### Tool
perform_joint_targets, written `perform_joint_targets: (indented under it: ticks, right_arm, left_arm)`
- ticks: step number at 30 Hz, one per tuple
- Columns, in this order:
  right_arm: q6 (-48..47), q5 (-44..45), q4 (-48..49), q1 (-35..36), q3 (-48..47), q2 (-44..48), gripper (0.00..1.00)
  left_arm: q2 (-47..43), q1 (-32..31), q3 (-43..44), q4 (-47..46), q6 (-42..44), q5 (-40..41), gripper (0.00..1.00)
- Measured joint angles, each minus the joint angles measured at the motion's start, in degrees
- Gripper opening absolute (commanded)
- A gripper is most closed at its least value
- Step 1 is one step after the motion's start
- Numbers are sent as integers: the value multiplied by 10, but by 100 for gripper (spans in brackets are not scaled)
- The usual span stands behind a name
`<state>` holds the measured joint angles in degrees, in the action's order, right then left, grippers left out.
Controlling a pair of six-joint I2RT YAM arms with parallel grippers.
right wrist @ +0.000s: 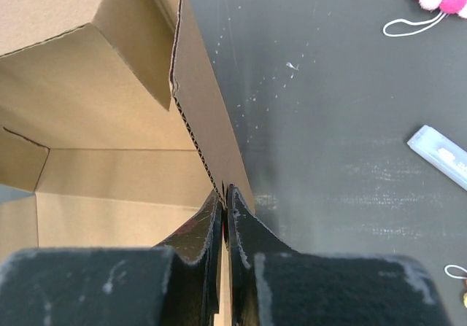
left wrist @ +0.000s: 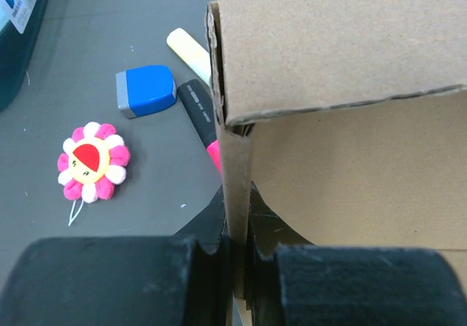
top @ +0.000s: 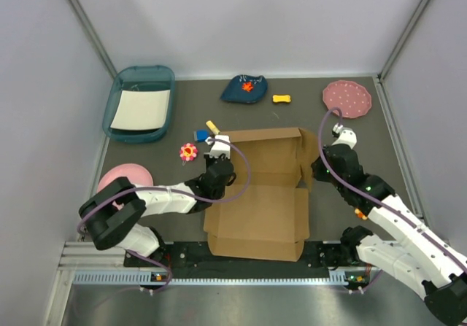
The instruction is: Fold the paper box
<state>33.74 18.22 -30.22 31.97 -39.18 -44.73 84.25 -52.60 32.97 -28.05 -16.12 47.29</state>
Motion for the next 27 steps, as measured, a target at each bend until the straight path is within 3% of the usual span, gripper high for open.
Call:
perform_joint_targets:
  ticks: [6,15,27]
  right_arm:
    - [10,-5,-10,0,-11,-2,0]
    - [41,-42,-12,0,-26,-22,0]
    - [5,-78,26,0,10,-31,0]
  left_arm:
    - [-28,0,-39,-68,42,0,0]
    - [-17,-19,-26,-104,99,36,0]
    - [31,-26,43,-18,82,48,0]
